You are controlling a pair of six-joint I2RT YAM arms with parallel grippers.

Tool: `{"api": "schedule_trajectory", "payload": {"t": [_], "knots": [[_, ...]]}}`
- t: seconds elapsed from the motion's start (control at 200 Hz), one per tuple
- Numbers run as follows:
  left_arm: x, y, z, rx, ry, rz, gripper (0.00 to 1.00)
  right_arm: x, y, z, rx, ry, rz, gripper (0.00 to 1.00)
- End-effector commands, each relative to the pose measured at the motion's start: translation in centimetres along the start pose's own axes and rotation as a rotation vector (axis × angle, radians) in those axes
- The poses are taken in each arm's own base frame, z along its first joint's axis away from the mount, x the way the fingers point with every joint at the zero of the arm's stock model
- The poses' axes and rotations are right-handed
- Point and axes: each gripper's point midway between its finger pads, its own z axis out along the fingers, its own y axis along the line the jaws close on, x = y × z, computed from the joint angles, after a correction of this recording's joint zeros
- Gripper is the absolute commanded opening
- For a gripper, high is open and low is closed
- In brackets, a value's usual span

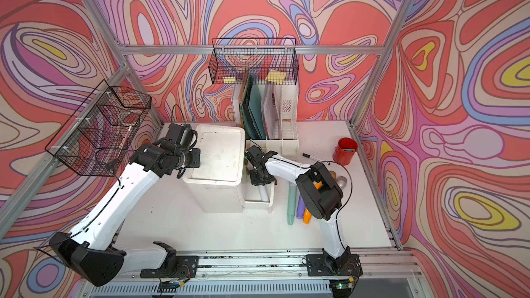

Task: Take the microphone out of the drawer
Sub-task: Pick up the microphone from the drawer.

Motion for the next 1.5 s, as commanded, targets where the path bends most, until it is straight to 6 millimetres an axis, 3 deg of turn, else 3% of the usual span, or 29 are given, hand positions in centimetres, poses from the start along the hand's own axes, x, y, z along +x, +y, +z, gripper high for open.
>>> {"api": "schedule_trajectory", "payload": {"t": [0.0, 0.406, 0.841, 1.072, 1.092, 1.492], "knots": [[0.5, -1.4, 0.7, 0.042, 0.021, 0.067, 0.00, 1.3, 2.6, 0.1, -0.008, 0.001, -0.033, 0.06], [0.4, -1.5, 0.7, 0.043, 0.027, 0.069, 0.00, -0.7, 5.6, -3.8, -0.178, -0.086, 0.022, 0.01], [0.6, -1.4, 0.7, 0.038, 0.027, 0.071, 0.00, -2.4, 5.6, -7.6, -0.297, -0.164, 0.133, 0.00], [0.7, -1.4, 0.7, 0.038, 0.029, 0.070, 0.00, -3.4, 4.1, -9.6, -0.280, -0.224, 0.161, 0.00], [0.7, -1.4, 0.8, 0.039, 0.030, 0.070, 0.00, -3.7, 4.1, -10.9, -0.291, -0.251, 0.161, 0.00], [0.8, -1.3, 0.8, 0.038, 0.030, 0.070, 0.00, -3.2, -1.0, -15.2, -0.210, -0.368, 0.228, 0.00]]}}
